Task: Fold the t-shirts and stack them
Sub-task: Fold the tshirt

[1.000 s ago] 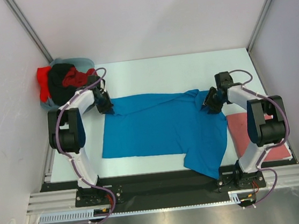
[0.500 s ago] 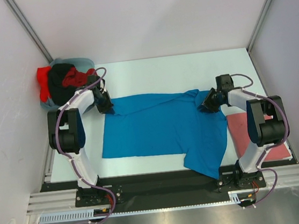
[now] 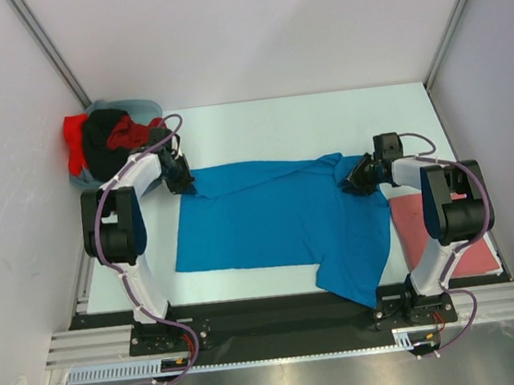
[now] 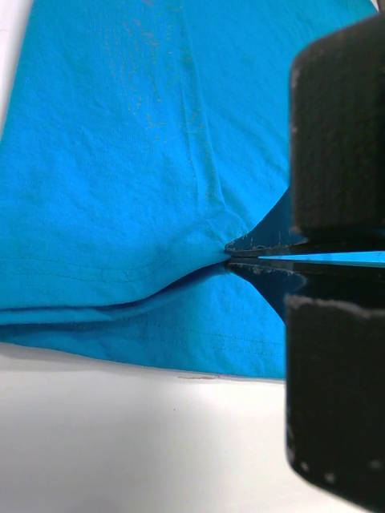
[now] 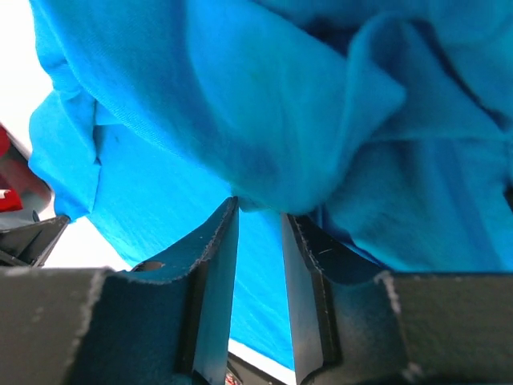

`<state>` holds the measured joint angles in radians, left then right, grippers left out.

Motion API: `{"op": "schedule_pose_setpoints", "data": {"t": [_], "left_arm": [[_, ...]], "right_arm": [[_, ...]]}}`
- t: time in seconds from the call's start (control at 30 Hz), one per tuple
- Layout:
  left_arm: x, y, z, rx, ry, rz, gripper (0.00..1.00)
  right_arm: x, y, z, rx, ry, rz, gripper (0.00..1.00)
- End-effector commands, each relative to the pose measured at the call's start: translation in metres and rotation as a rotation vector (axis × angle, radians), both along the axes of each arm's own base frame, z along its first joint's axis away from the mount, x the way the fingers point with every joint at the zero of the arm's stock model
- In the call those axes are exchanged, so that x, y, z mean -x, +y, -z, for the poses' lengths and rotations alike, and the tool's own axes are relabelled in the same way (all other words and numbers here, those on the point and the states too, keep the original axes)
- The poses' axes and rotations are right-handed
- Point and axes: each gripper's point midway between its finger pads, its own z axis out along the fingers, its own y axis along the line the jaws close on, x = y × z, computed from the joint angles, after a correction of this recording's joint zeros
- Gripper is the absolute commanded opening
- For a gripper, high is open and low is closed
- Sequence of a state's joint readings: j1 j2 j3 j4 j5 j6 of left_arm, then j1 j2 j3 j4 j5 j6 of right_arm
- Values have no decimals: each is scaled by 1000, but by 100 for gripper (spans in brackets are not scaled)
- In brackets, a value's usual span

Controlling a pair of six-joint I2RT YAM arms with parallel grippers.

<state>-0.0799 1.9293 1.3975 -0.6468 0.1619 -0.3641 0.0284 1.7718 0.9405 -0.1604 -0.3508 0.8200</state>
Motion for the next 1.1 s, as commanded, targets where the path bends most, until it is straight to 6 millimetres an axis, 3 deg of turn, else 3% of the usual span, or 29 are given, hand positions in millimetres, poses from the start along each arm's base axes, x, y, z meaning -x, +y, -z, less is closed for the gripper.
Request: {"op": "schedule_pose_setpoints", "data": {"t": [0.0, 0.2, 0.23, 0.3, 0.33, 0.37, 0.5, 0.67, 0.83, 1.07], "left_arm": [[-14, -3, -33, 15, -93, 24, 0], [-12, -2, -31, 9, -86, 20, 0], [-12, -1, -30, 4, -86, 18, 0], [-13, -1, -31, 2, -89, 15, 0], [-14, 0, -33, 0, -92, 14, 0], [-15, 1, -34, -7, -97, 10, 0], [-18, 6, -43, -35, -121, 6, 0], [-26, 14, -54, -73, -149, -7, 0], [-30, 30, -65, -116, -171, -41, 0], [-27, 44, -64, -135, -161, -68, 0]], "right_arm": [[-16, -1, -3, 1, -49, 3, 34], [-21, -11, -1, 49, -30, 4, 29], [-23, -14, -4, 60, -39, -2, 19], [-18, -18, -6, 78, -15, -9, 10], [-23, -21, -14, 110, -32, -26, 2], [-22, -23, -20, 128, -31, -34, 0], [-12, -41, -38, 192, -10, -87, 0], [0, -38, -57, 119, 17, -141, 0], [25, -43, -78, 94, 34, -144, 0], [61, -64, -95, 124, 84, -130, 0]]}}
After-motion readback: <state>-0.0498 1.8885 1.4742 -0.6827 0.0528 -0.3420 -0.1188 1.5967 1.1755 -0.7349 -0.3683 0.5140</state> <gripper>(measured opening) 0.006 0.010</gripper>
